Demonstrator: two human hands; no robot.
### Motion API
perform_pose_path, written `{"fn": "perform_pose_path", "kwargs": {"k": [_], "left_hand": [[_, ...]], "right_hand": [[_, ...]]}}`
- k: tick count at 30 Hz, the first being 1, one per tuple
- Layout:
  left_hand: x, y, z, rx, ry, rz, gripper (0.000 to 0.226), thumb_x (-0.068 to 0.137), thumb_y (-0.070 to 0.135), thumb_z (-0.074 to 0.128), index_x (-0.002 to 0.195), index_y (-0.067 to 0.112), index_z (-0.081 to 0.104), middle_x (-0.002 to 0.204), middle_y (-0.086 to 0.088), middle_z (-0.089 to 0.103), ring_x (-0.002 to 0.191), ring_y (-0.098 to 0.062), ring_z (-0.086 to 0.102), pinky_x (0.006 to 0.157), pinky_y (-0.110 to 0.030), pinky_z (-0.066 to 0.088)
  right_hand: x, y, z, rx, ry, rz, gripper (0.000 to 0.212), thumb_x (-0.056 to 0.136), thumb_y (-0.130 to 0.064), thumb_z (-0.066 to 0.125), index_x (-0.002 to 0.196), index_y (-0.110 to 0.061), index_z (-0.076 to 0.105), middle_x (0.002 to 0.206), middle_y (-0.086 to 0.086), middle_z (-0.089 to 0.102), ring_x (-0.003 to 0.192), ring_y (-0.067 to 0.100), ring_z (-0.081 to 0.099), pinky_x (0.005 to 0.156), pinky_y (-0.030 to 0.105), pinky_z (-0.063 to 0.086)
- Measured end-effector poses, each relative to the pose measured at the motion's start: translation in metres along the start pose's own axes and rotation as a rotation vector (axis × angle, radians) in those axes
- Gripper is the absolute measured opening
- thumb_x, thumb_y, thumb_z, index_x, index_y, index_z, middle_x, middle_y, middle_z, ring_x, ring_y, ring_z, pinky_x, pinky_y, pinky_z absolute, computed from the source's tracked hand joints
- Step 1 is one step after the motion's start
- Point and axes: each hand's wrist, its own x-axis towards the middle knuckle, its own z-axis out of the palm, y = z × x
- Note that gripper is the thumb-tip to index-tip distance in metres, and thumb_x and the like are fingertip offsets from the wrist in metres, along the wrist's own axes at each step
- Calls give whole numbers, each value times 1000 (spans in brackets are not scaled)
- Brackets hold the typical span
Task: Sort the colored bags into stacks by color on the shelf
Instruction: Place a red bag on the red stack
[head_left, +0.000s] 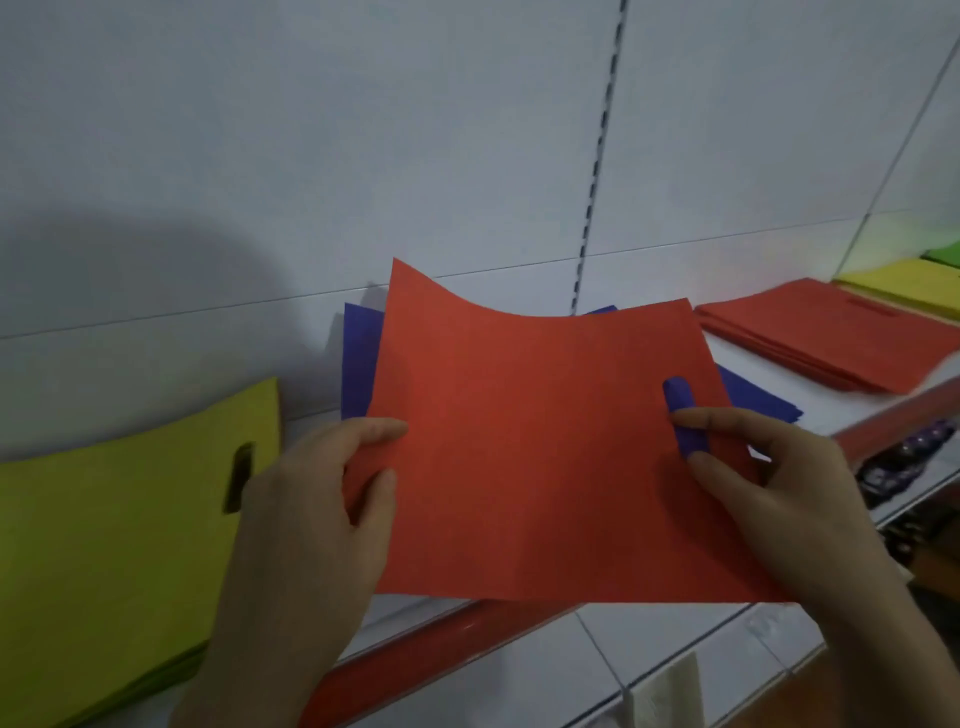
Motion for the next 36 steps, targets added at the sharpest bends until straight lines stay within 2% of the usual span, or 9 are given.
{"fn": "perform_pose_path", "kwargs": {"k": [4, 7, 10, 15, 18, 22, 26, 31, 36], "left_hand": [[5, 30, 58, 2, -26, -24, 39, 78, 6, 75, 105, 34, 71, 99, 25, 66, 88, 0, 66, 82, -30, 55], [7, 44, 98, 25, -52, -60, 43, 74, 4, 79, 103, 35, 71, 98, 28, 65, 89, 3, 64, 84, -11, 48], [9, 53, 125, 67, -66, -97, 43, 72, 6, 81, 103, 34, 71, 101, 31, 62, 95, 10, 60, 82, 1, 38], [16, 66, 153, 180, -45, -138, 33, 78, 28, 77, 110, 30, 70, 104, 21, 64, 94, -6, 65, 89, -31, 51], [17, 73, 161, 314, -112, -225, 58, 70, 61, 51, 117, 31, 68, 115, 15, 62, 116, -19, 58, 103, -50, 41], [21, 79, 162, 399, -132, -272, 64, 68, 67, 41, 121, 38, 64, 123, 17, 60, 130, -18, 48, 108, -66, 27], [34, 92, 156, 315, -106, -209, 54, 77, 55, 55, 123, 29, 64, 122, 6, 65, 113, -20, 58, 99, -49, 46], [50, 102, 174, 202, -119, -108, 44, 86, 18, 70, 129, 23, 63, 118, 17, 58, 96, 8, 47, 85, -1, 35], [59, 116, 198, 154, -169, -87, 44, 87, 24, 69, 130, 29, 62, 90, 25, 55, 78, 6, 53, 71, -8, 38]], "right_hand": [[38, 46, -36, -24, -95, 0, 47, 80, -9, 77, 112, -43, 70, 87, -19, 72, 66, 6, 68, 65, 30, 56], [69, 82, -58, -71, -99, -12, 49, 78, -8, 77, 110, -46, 70, 84, -22, 71, 60, 8, 65, 57, 20, 50], [99, 107, -68, -91, -101, -10, 47, 78, -12, 79, 110, -45, 70, 90, -13, 74, 74, 11, 69, 71, 39, 58], [139, 125, -71, -166, -161, -27, 45, 79, -18, 79, 115, -42, 69, 97, -11, 71, 80, 10, 66, 72, 35, 54], [148, 134, -67, -224, -168, -43, 45, 79, -19, 79, 118, -39, 69, 109, -7, 72, 92, 12, 65, 77, 30, 47], [148, 135, -62, -251, -170, -58, 48, 82, -19, 76, 127, -32, 67, 128, -10, 66, 107, 13, 62, 86, 24, 40], [152, 127, -71, -194, -199, -56, 53, 84, -17, 71, 133, -33, 61, 122, -12, 64, 100, 8, 58, 82, 25, 44], [157, 135, -92, -167, -194, -61, 70, 78, -1, 64, 141, -32, 53, 134, -9, 61, 113, 18, 62, 96, 39, 51], [165, 161, -115, 20, -10, -28, 52, 81, 1, 71, 118, -35, 69, 109, -15, 72, 101, 6, 68, 91, 37, 57]]}}
